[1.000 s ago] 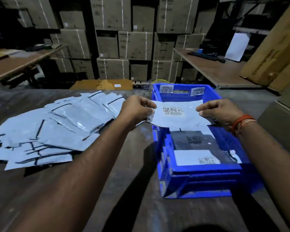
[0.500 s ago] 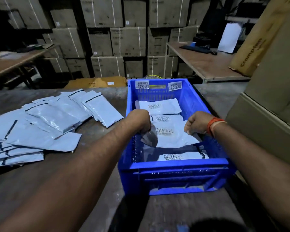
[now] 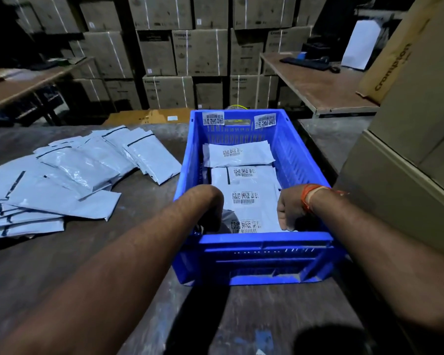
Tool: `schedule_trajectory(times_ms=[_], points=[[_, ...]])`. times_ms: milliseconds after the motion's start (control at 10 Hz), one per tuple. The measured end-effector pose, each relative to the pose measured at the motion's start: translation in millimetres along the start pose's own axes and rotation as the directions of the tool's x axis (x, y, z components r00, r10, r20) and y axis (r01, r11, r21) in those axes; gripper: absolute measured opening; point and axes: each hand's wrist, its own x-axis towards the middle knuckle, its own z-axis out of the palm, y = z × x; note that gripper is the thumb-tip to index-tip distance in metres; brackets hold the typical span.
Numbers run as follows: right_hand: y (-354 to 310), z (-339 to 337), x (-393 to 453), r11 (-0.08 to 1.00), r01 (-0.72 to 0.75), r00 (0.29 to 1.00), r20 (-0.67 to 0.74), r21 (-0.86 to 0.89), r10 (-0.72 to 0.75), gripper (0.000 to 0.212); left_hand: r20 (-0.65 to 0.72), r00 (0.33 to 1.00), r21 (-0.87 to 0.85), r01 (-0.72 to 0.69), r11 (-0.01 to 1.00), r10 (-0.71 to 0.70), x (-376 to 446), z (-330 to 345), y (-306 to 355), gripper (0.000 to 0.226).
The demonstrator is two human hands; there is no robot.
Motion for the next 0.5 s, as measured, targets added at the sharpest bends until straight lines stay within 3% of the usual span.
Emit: schedule_trajectory(times_ms=[100, 200, 300, 400, 500], points=[[-4, -1, -7, 0.998, -0.031, 0.999, -0.034, -0.058, 0.029, 0.015, -0.164, 0.986, -0.216, 0.003, 0.976, -0.040, -10, 6, 1, 0.038], [-8, -2, -14, 0.998, -0.034, 0.999, -0.020, -0.058, 0.033, 0.016, -0.075, 0.994, -0.205, 0.057, 0.977, -0.073, -24, 9, 4, 0.035], [-15, -18, -26, 0.992, -0.122, 0.992, -0.028, -0.026, 0.121, 0.022, -0.272, 0.961, -0.324, -0.044, 0.945, -0.048, -42, 3, 1, 0.035], [-29, -39, -41, 0.994, -0.084, 0.974, -0.204, 0.065, 0.096, 0.017, -0.509, 0.861, -0.369, -0.214, 0.905, -0.004, -63, -13, -7, 0.031], [-52, -62, -52, 0.963, 0.089, 0.910, -0.413, 0.256, 0.026, 0.004, -0.596, 0.800, -0.426, -0.386, 0.818, 0.067, -84, -28, -24, 0.023]])
